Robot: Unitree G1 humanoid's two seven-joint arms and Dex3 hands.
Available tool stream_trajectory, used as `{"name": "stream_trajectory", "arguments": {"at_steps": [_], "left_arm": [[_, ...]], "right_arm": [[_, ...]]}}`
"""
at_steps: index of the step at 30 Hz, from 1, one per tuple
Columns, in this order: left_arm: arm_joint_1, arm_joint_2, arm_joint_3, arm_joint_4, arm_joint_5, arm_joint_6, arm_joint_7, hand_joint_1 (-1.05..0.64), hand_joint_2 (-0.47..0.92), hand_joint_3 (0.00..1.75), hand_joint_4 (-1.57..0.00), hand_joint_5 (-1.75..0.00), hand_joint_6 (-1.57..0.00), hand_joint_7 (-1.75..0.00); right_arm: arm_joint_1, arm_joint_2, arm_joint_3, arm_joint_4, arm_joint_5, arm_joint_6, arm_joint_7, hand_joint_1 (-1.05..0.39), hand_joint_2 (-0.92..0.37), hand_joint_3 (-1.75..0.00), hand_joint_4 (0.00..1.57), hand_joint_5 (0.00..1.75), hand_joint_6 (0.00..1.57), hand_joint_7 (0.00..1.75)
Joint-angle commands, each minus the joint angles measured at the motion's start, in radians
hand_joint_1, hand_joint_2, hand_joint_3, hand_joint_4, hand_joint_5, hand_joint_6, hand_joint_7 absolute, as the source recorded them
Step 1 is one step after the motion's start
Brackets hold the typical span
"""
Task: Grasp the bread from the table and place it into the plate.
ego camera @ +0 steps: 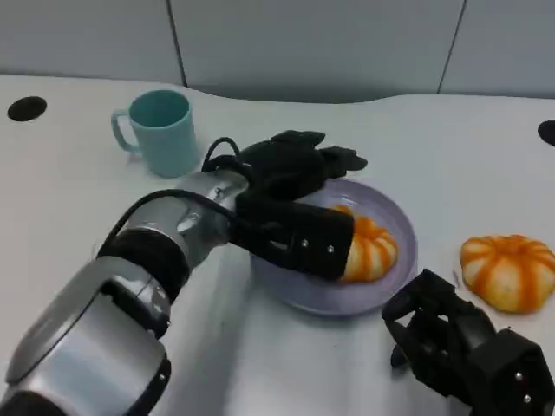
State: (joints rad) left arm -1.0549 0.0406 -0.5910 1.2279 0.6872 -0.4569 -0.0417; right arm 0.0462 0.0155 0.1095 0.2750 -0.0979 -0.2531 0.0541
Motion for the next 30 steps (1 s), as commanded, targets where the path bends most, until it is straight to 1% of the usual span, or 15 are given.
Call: {"name": "stream_trajectory", "arguments": {"at_steps": [1, 4, 6, 9, 10, 12, 14, 17, 19, 21, 22, 24, 28, 29, 30], "left_arm": [[0.038, 0.049, 0.084, -0.036, -0.109, -0.050, -0.082, -0.95, 0.92, 0.47, -0.02, -0.08, -0.04, -0.21], [0.163, 0.099, 0.265, -0.100, -0.358, -0.136, -0.257, -0.90, 0.92, 0.41, -0.13, -0.13, -0.15, -0.16], [0.238, 0.116, 0.345, -0.156, -0.481, -0.150, -0.356, -0.86, 0.92, 0.37, -0.18, -0.16, -0.21, -0.14], [0.308, 0.132, 0.396, -0.237, -0.563, -0.126, -0.431, -0.86, 0.92, 0.36, -0.20, -0.18, -0.24, -0.11], [0.356, 0.143, 0.427, -0.279, -0.614, -0.119, -0.466, -0.87, 0.92, 0.36, -0.20, -0.18, -0.24, -0.10], [0.442, 0.160, 0.479, -0.361, -0.708, -0.087, -0.536, -0.85, 0.92, 0.41, -0.27, -0.23, -0.26, -0.09], [0.476, 0.165, 0.496, -0.412, -0.740, -0.057, -0.566, -0.85, 0.92, 0.43, -0.29, -0.25, -0.27, -0.09], [0.628, 0.179, 0.585, -0.556, -0.903, 0.014, -0.652, -0.80, 0.92, 0.43, -0.36, -0.28, -0.30, -0.08], [0.704, 0.191, 0.623, -0.628, -0.948, 0.023, -0.661, -0.78, 0.92, 0.42, -0.42, -0.31, -0.34, -0.09], [0.778, 0.197, 0.656, -0.700, -0.970, 0.035, -0.642, -0.75, 0.92, 0.41, -0.53, -0.36, -0.44, -0.12], [0.815, 0.193, 0.674, -0.734, -0.991, 0.065, -0.631, -0.67, 0.92, 0.35, -0.62, -0.48, -0.58, -0.13], [0.853, 0.185, 0.693, -0.776, -1.013, 0.110, -0.619, -0.58, 0.92, 0.28, -0.67, -0.66, -0.73, -0.13], [0.870, 0.181, 0.702, -0.816, -1.012, 0.149, -0.614, -0.55, 0.92, 0.26, -0.68, -0.72, -0.77, -0.12], [0.921, 0.163, 0.714, -0.833, -0.995, 0.158, -0.560, -0.55, 0.92, 0.26, -0.68, -0.73, -0.77, -0.12], [0.967, 0.150, 0.721, -0.847, -0.978, 0.170, -0.511, -0.53, 0.92, 0.18, -0.63, -1.17, -0.80, -0.36]], "right_arm": [[-0.005, -0.010, -0.011, 0.003, 0.010, -0.007, 0.001, -0.28, -0.92, -0.35, 0.66, 1.75, 0.41, 1.75], [-0.007, -0.014, -0.012, -0.005, 0.003, 0.007, -0.001, -0.29, -0.92, -0.35, 0.64, 1.75, 0.40, 1.75], [-0.008, -0.017, -0.013, -0.005, 0.004, 0.010, 0.001, -0.30, -0.92, -0.36, 0.63, 1.75, 0.40, 1.75], [-0.007, -0.018, -0.014, -0.016, 0.003, 0.029, 0.001, -0.31, -0.92, -0.36, 0.62, 1.75, 0.40, 1.75], [-0.005, -0.018, -0.015, -0.023, 0.002, 0.034, 0.000, -0.31, -0.92, -0.36, 0.62, 1.75, 0.39, 1.75], [-0.004, -0.019, -0.017, -0.030, 0.006, 0.040, 0.000, -0.29, -0.92, -0.36, 0.62, 1.75, 0.40, 1.75], [-0.003, -0.019, -0.018, -0.033, 0.008, 0.044, 0.001, -0.28, -0.92, -0.36, 0.62, 1.75, 0.40, 1.75], [-0.001, -0.026, -0.021, -0.033, 0.005, 0.042, 0.003, -0.29, -0.92, -0.35, 0.62, 1.75, 0.40, 1.75], [0.003, -0.033, -0.019, -0.052, -0.005, 0.066, 0.001, -0.29, -0.92, -0.35, 0.62, 1.75, 0.39, 1.75], [0.004, -0.039, -0.020, -0.057, -0.006, 0.066, 0.004, -0.29, -0.92, -0.34, 0.61, 1.75, 0.38, 1.75], [0.004, -0.040, -0.020, -0.057, -0.004, 0.067, 0.004, -0.28, -0.92, -0.34, 0.61, 1.75, 0.38, 1.75], [0.004, -0.040, -0.020, -0.058, -0.002, 0.070, 0.005, -0.27, -0.92, -0.34, 0.60, 1.75, 0.38, 1.75], [0.005, -0.040, -0.019, -0.061, -0.002, 0.073, 0.005, -0.27, -0.92, -0.34, 0.59, 1.75, 0.38, 1.75], [0.007, -0.043, -0.022, -0.068, 0.002, 0.079, 0.009, -0.27, -0.92, -0.34, 0.59, 1.75, 0.38, 1.75], [0.009, -0.046, -0.023, -0.074, 0.004, 0.085, 0.012, -0.27, -0.92, -0.34, 0.59, 1.75, 0.37, 1.75]]}}
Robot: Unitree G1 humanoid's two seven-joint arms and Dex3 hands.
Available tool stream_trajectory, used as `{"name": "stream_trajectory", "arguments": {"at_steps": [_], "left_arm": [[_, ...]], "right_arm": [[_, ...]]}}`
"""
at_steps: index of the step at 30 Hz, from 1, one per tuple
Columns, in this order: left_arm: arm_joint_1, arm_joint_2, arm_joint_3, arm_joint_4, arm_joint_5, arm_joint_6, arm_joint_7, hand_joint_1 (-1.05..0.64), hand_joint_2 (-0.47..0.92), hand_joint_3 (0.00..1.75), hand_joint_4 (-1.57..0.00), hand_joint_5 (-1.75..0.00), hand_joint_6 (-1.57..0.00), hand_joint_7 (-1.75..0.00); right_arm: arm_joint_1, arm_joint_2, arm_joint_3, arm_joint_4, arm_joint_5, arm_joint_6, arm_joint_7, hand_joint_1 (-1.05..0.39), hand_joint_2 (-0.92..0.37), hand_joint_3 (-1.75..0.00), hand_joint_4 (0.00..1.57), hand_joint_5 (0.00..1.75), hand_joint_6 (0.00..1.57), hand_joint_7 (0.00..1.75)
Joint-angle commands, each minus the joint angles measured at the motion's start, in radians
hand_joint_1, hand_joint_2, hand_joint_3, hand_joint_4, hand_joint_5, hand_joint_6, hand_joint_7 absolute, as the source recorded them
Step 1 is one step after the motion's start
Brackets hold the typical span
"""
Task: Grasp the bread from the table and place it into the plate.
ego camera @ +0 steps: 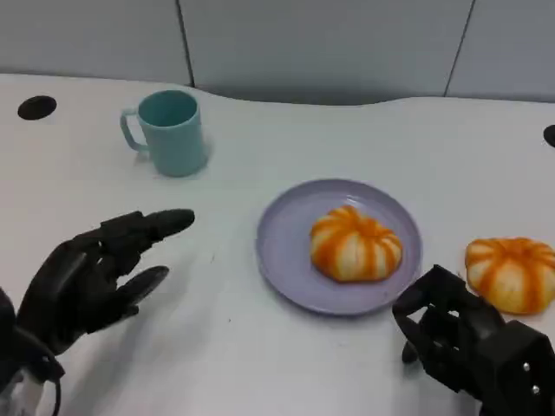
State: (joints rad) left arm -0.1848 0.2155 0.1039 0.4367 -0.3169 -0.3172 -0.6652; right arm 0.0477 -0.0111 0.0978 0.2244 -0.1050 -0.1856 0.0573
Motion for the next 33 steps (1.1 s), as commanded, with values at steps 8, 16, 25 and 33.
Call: {"name": "stream_trajectory", "arguments": {"at_steps": [8, 16, 25, 33], "left_arm": [[0.198, -0.047, 0.011, -0.098, 0.094, 0.079, 0.227, -0.35, 0.92, 0.02, -0.65, -1.74, -0.44, -1.70], [0.207, -0.062, 0.004, -0.043, 0.139, 0.046, 0.253, -0.31, 0.92, 0.01, -0.63, -1.75, -0.45, -1.72], [0.194, -0.061, -0.002, -0.018, 0.151, 0.053, 0.258, -0.29, 0.92, 0.01, -0.63, -1.75, -0.49, -1.65], [0.178, -0.064, -0.004, 0.004, 0.147, 0.049, 0.247, -0.30, 0.92, 0.02, -0.62, -1.75, -0.45, -1.66]], "right_arm": [[0.019, -0.032, -0.014, -0.058, 0.006, 0.054, 0.013, -0.27, -0.92, -0.35, 0.55, 1.75, 0.35, 1.74], [0.022, -0.044, -0.024, -0.049, 0.022, 0.037, 0.023, -0.27, -0.92, -0.35, 0.55, 1.75, 0.35, 1.74], [0.015, -0.048, -0.029, -0.025, 0.024, 0.008, 0.021, -0.26, -0.92, -0.34, 0.56, 1.75, 0.36, 1.75], [-0.004, -0.050, -0.044, 0.002, 0.041, -0.002, 0.040, -0.25, -0.92, -0.35, 0.57, 1.75, 0.37, 1.75]]}}
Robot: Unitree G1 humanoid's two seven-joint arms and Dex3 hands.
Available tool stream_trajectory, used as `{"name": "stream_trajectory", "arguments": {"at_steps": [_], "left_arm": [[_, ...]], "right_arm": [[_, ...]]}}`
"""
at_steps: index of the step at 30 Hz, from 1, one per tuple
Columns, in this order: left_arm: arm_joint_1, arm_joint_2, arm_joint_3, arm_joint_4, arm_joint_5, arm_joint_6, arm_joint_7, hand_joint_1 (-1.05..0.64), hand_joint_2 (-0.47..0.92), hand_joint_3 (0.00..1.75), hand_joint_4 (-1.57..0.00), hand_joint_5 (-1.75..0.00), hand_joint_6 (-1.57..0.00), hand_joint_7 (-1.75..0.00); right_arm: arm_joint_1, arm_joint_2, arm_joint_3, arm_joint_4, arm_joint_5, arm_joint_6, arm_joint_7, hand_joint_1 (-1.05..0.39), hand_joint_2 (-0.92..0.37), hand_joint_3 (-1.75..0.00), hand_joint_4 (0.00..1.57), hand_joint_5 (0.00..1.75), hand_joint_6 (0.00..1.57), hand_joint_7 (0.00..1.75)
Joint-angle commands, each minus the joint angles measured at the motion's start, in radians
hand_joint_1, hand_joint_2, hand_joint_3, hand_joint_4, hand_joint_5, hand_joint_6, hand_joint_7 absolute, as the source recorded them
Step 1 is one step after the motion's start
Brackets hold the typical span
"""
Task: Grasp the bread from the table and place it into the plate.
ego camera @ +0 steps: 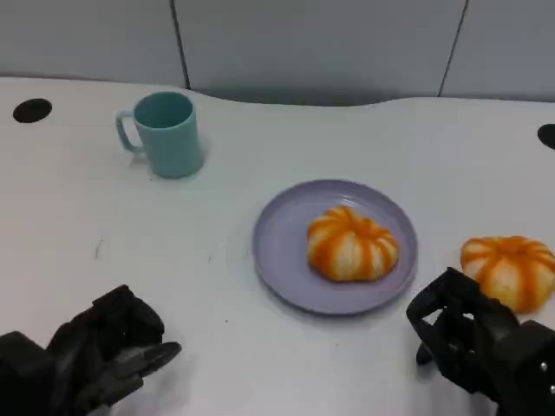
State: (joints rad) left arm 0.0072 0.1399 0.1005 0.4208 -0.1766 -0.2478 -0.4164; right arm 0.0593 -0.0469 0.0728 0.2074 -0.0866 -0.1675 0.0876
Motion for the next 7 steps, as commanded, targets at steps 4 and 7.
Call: {"name": "stream_trajectory", "arguments": {"at_steps": [4, 7], "left_arm": [[-0.014, 0.012, -0.003, 0.010, 0.009, -0.012, 0.004, -0.31, 0.92, 0.01, -0.62, -1.75, -0.46, -1.66], [-0.015, 0.010, 0.000, 0.015, 0.005, -0.020, 0.000, -0.29, 0.92, 0.01, -0.63, -1.75, -0.46, -1.66]], "right_arm": [[-0.023, -0.014, -0.021, 0.035, 0.025, -0.038, 0.013, -0.25, -0.92, -0.35, 0.57, 1.75, 0.38, 1.75], [-0.020, -0.016, -0.018, 0.027, 0.016, -0.031, 0.010, -0.26, -0.92, -0.35, 0.57, 1.75, 0.38, 1.75]]}}
